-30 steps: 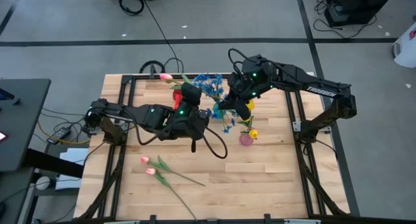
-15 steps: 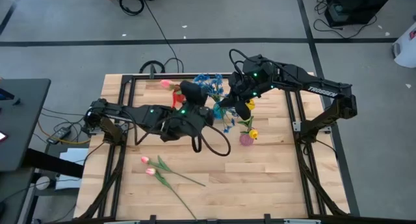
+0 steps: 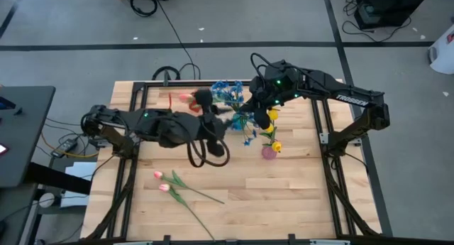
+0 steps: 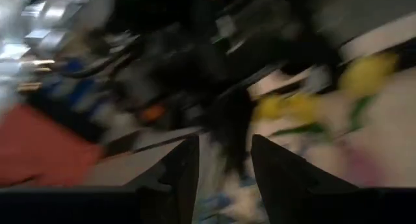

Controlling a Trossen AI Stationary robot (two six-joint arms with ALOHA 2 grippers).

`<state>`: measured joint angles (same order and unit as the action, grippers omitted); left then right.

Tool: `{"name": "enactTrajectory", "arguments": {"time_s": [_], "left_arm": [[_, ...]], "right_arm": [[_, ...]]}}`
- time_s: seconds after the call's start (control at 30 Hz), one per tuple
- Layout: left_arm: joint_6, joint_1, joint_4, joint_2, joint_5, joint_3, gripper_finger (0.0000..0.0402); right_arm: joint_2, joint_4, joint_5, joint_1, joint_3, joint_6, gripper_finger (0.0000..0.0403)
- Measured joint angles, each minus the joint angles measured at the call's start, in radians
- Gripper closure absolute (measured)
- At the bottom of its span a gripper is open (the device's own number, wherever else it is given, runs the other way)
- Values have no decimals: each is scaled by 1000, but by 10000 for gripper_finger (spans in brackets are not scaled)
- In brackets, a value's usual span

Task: Sort flowers into vase by color
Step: Put the bottom pink tulip into the red flower vase

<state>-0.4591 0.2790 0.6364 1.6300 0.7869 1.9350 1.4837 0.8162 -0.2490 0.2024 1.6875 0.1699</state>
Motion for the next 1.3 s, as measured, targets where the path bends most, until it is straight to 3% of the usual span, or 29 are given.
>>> {"name": "enactTrajectory", "arguments": {"time_s": [0.13,0.33,0.5,0.67,0.8,0.93,1.3], "left_arm": [[139,13,13,-8,-164,-30,254],[208,42,-144,-8,-215,-254,254],[198,25,-422,-57,-218,-482,255],[181,-26,-830,-178,-260,-699,255],[238,-67,-1152,-244,-277,-829,255],[290,-88,-1273,-248,-276,-877,255],[264,-80,-1300,-250,-318,-869,253]], "right_arm": [[0,-10,85,0,0,-20,399],[-2,-71,257,-31,0,-71,398],[-31,-132,320,-75,0,-105,397],[-72,-139,331,-115,-1,-127,396],[-98,-243,337,-166,-55,-157,396],[-98,-363,335,-207,-131,-175,396],[-120,-495,372,-228,-257,-207,396]]}}
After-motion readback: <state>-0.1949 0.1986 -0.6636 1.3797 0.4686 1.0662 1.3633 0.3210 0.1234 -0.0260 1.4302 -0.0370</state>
